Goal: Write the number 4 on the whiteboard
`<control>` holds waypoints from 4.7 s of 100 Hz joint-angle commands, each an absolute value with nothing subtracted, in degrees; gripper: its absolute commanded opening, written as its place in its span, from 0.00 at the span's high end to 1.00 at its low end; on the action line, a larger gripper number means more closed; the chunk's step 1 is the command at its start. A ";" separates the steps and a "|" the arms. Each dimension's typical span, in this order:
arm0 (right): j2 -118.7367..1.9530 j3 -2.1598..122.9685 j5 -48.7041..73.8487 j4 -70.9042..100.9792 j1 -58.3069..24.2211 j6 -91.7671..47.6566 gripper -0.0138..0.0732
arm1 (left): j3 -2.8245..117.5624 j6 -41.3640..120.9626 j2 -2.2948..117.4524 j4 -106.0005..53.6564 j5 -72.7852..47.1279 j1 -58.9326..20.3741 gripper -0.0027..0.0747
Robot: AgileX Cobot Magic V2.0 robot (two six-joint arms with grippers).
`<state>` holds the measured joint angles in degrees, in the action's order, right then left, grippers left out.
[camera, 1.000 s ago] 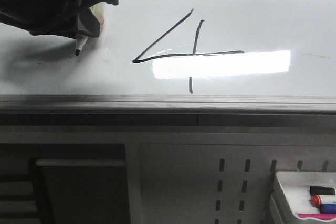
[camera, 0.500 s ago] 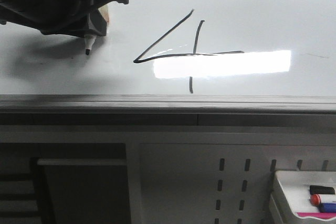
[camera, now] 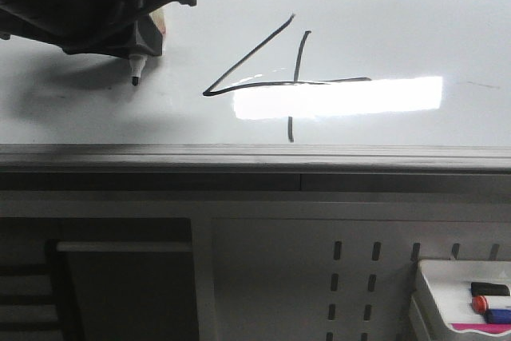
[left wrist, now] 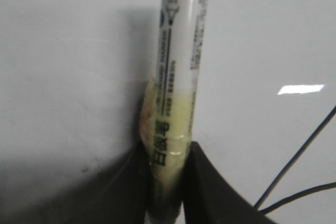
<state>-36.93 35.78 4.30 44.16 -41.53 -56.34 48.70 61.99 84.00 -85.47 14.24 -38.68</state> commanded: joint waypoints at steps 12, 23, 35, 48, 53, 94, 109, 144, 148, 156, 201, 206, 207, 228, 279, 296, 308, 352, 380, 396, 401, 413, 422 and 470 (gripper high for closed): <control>-36.80 37.24 0.73 44.80 -41.24 -56.34 0.91 | 50.00 61.54 83.72 -86.01 17.46 -38.50 0.98; -36.80 37.24 0.73 44.80 -41.24 -56.34 0.91 | 50.00 61.54 83.72 -86.01 17.46 -38.50 0.90; -36.80 37.24 0.73 44.80 -41.24 -56.34 0.91 | 50.00 61.54 83.72 -86.01 17.46 -38.50 0.77; -36.80 37.24 0.73 44.80 -41.24 -56.34 0.91 | 50.00 61.54 83.72 -86.01 17.62 -38.50 0.70; -36.80 37.24 0.73 44.80 -41.24 -56.34 0.91 | 50.00 61.54 83.72 -86.01 17.75 -38.50 0.70; -36.80 37.24 0.73 44.80 -41.24 -56.34 0.91 | 50.00 61.54 83.72 -86.01 18.14 -38.50 0.48; -36.80 37.24 0.73 44.84 -41.24 -56.34 0.91 | 50.00 61.54 83.72 -86.01 18.84 -38.50 0.41; -36.80 37.24 0.73 45.40 -41.24 -56.34 0.92 | 50.00 63.13 82.35 -84.51 18.84 -38.61 0.30; -36.80 37.24 0.73 45.40 -41.24 -56.34 0.92 | 50.00 63.88 81.54 -83.82 18.70 -38.96 0.28; -36.80 37.24 0.73 45.40 -41.24 -56.34 0.92 | 50.00 63.92 78.99 -80.58 18.58 -39.75 0.26; -36.14 37.24 0.98 45.40 -41.24 -56.34 0.92 | 48.04 67.28 59.93 -79.77 18.28 -43.42 0.38; -35.62 37.01 1.12 45.40 -41.24 -56.34 0.92 | 46.63 68.58 56.78 -79.92 18.28 -43.42 0.48; -35.59 36.85 1.12 45.40 -41.24 -56.34 0.92 | 46.13 68.58 56.32 -79.92 18.28 -43.42 0.51; -29.94 29.80 -2.88 45.40 -41.24 -56.34 0.92 | 35.51 69.70 41.31 -79.92 16.34 -43.42 0.99; -19.64 19.17 -5.06 45.40 -41.24 -56.34 0.92 | 19.50 69.79 22.41 -80.35 10.93 -43.42 0.99; -19.64 19.17 -5.06 45.40 -41.24 -56.34 0.92 | 19.50 69.79 22.41 -80.35 10.93 -43.42 0.99; -19.64 19.17 -5.06 45.40 -41.24 -56.34 0.92 | 19.50 69.79 22.41 -80.35 10.93 -43.42 0.99; -19.64 19.17 -5.06 45.40 -41.24 -56.34 0.92 | 13.73 69.79 20.04 -80.45 18.92 -42.77 0.99; -19.64 19.17 -5.06 45.40 -41.24 -56.34 0.92 | 2.61 36.78 15.29 -32.66 21.97 -35.18 0.99; -19.64 19.17 -5.06 45.40 -41.24 -56.34 0.92 | -2.27 16.38 12.60 -18.42 20.98 -25.07 0.99; -19.64 19.17 -5.06 45.40 -41.24 -56.34 0.92 | -2.14 15.03 11.46 -15.20 16.67 -22.00 0.99; -19.64 19.17 -5.06 45.40 -41.24 -56.34 0.92 | -2.14 15.03 7.68 -12.69 10.75 -15.92 0.99; -19.64 19.17 -5.06 45.40 -41.24 -56.34 0.92 | -2.14 15.03 3.84 -12.32 1.40 -12.27 0.99; -19.64 19.17 -5.01 45.40 -41.24 -56.34 0.92 | -2.14 13.69 -1.53 -15.62 -17.41 -7.86 0.99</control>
<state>-19.51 17.62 -2.09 45.36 -41.53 -56.24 -0.22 14.56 -0.33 -14.44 -19.80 -7.98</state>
